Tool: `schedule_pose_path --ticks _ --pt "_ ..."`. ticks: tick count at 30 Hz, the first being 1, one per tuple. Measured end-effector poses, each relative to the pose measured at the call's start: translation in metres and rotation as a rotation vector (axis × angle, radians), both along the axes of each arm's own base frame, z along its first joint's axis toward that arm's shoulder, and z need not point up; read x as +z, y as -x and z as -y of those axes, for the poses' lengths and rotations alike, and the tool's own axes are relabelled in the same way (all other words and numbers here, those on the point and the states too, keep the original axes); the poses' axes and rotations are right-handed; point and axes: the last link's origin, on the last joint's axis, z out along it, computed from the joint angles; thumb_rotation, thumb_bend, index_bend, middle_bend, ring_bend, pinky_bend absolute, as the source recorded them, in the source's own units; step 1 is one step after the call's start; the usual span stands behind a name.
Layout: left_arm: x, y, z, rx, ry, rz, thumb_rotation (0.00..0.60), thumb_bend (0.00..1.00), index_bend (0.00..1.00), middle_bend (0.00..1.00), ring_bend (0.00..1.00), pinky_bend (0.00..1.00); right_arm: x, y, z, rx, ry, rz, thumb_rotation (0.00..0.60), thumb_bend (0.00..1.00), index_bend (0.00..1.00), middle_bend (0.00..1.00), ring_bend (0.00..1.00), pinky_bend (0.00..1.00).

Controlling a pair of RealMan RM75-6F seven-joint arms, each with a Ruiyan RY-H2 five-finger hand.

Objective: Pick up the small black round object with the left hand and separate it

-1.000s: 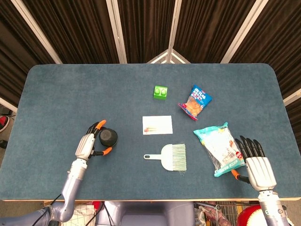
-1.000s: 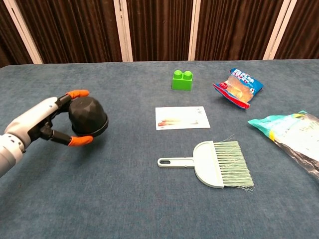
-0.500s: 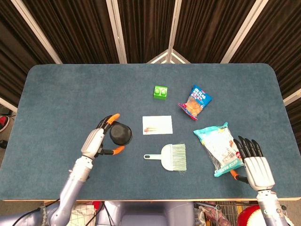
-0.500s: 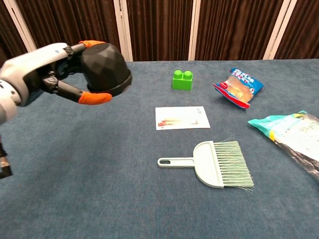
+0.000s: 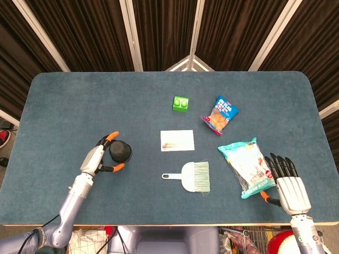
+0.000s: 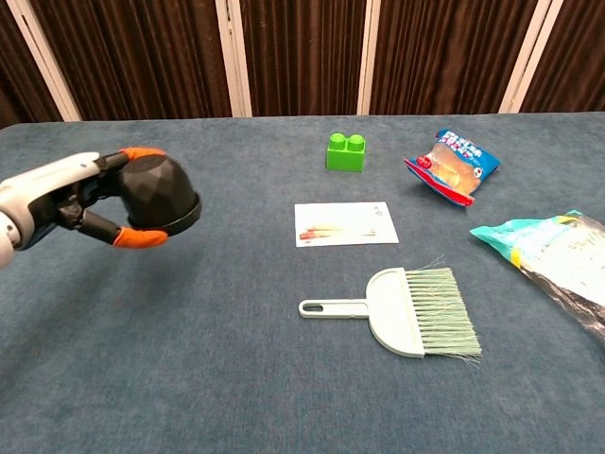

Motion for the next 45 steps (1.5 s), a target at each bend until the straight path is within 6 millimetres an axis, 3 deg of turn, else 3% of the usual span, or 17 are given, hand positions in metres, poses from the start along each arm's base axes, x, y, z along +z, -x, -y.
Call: schedule_pose_path --ticks 5,8,10,12,15,23,26,28,31,34,39,42,45 --pt "0.021 -0.050 0.017 -0.111 -0.023 0.075 0.600 0.58 0.09 0.38 0.00 0.00 0.002 0.000 -0.001 0.002 -0.001 0.000 0.600 0.21 0.00 0.00 0.01 0.00" --pt "0.050 -0.079 0.029 -0.176 -0.086 0.123 0.600 0.57 0.09 0.38 0.00 0.00 0.001 -0.002 0.002 0.007 -0.007 0.001 0.600 0.21 0.00 0.00 0.01 0.00" --pt "0.069 -0.084 0.034 -0.189 -0.138 0.137 0.600 0.57 0.10 0.38 0.00 0.00 0.001 -0.002 0.002 0.008 -0.008 0.000 0.600 0.21 0.00 0.00 0.01 0.00" --pt "0.087 -0.076 0.036 -0.172 -0.189 0.132 0.600 0.57 0.10 0.38 0.00 0.00 0.000 -0.002 0.002 0.008 -0.011 -0.001 0.600 0.21 0.00 0.00 0.01 0.00" --pt "0.091 -0.056 0.036 -0.129 -0.196 0.114 0.600 0.57 0.10 0.38 0.00 0.00 -0.001 -0.004 0.002 0.012 -0.010 0.000 0.600 0.21 0.00 0.00 0.01 0.00" --pt "0.044 0.036 0.011 0.039 -0.093 0.042 0.600 0.57 0.11 0.37 0.00 0.00 -0.003 -0.005 0.003 0.009 -0.021 -0.010 0.600 0.21 0.00 0.00 0.01 0.00" --pt "0.034 0.057 0.001 0.067 -0.087 0.045 0.600 0.57 0.11 0.37 0.00 0.00 -0.005 -0.005 0.004 0.013 -0.023 -0.013 0.600 0.21 0.00 0.00 0.01 0.00" --pt "0.035 0.060 -0.003 0.060 -0.098 0.038 0.600 0.57 0.11 0.38 0.00 0.00 -0.006 -0.006 0.004 0.015 -0.021 -0.012 0.600 0.21 0.00 0.00 0.01 0.00" --pt "0.037 0.048 -0.006 0.021 -0.108 0.035 0.600 0.57 0.11 0.38 0.00 0.00 -0.006 -0.006 0.003 0.019 -0.021 -0.010 0.600 0.21 0.00 0.00 0.01 0.00" --pt "0.044 0.018 0.000 -0.034 -0.103 0.082 0.600 0.57 0.11 0.38 0.00 0.00 -0.007 -0.005 0.002 0.017 -0.022 -0.007 0.600 0.21 0.00 0.00 0.01 0.00" --pt "0.082 -0.040 0.026 -0.129 -0.126 0.225 0.600 0.57 0.11 0.39 0.00 0.00 -0.006 -0.004 0.002 0.016 -0.022 -0.003 0.600 0.21 0.00 0.00 0.01 0.00" --pt "0.103 -0.054 0.039 -0.134 -0.138 0.301 0.600 0.57 0.11 0.39 0.00 0.00 -0.006 -0.005 0.000 0.023 -0.023 -0.003 0.600 0.21 0.00 0.00 0.01 0.00" --pt "0.105 -0.050 0.044 -0.104 -0.118 0.341 0.600 0.57 0.12 0.39 0.00 0.00 -0.007 -0.006 0.000 0.024 -0.025 -0.005 0.600 0.21 0.00 0.00 0.01 0.00"
